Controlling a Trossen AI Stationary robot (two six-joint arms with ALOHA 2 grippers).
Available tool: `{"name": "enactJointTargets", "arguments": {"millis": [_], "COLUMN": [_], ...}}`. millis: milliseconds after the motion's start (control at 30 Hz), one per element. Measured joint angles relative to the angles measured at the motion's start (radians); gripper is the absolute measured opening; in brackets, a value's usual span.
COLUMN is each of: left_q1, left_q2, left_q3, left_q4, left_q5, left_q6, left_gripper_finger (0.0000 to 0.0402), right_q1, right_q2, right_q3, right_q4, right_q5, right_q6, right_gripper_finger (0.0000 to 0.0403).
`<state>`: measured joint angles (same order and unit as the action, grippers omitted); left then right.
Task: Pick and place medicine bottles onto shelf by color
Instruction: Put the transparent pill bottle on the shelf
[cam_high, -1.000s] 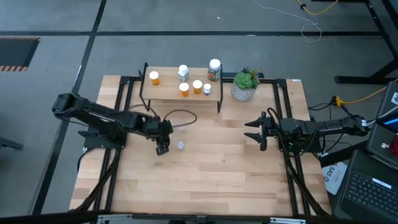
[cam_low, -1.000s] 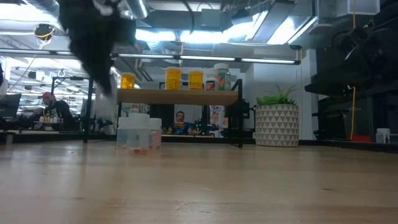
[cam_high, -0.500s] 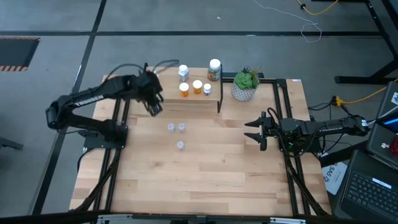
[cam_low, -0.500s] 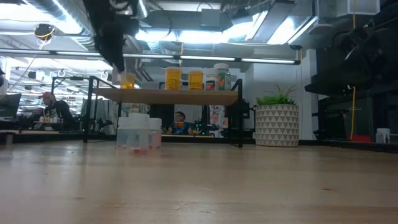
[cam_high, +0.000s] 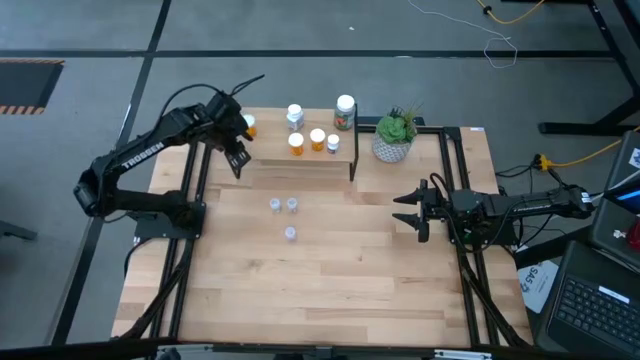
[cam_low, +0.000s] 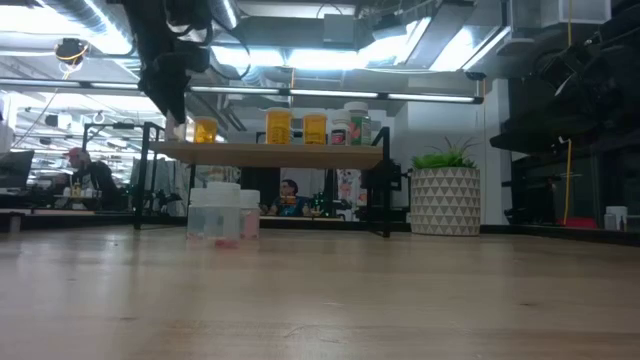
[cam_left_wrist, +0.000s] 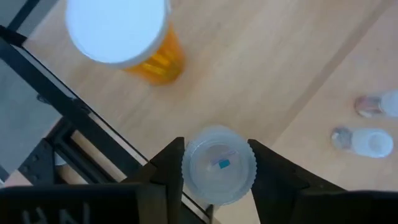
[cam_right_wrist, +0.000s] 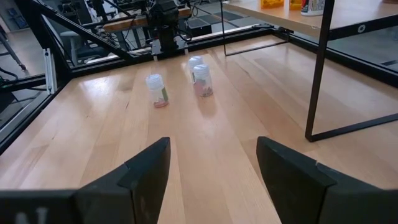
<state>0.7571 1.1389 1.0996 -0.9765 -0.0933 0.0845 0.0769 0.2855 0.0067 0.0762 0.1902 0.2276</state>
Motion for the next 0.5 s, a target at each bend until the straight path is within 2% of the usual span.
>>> {"name": "enactJointTargets", "arguments": {"millis": [500], "left_q1": [0.022], "left_q2": [0.0], "left_q3": [0.0], "left_q4": [0.055], "left_q5": [-0.012], "left_q6": [0.0], "left_gripper_finger": [0.0192], "right_q1": [0.0], "right_q2": [0.0], "right_q3": [0.0], "right_q4": [0.0], "right_q5": [0.0], "right_q6": [0.0], "right_gripper_finger": [0.0241]}}
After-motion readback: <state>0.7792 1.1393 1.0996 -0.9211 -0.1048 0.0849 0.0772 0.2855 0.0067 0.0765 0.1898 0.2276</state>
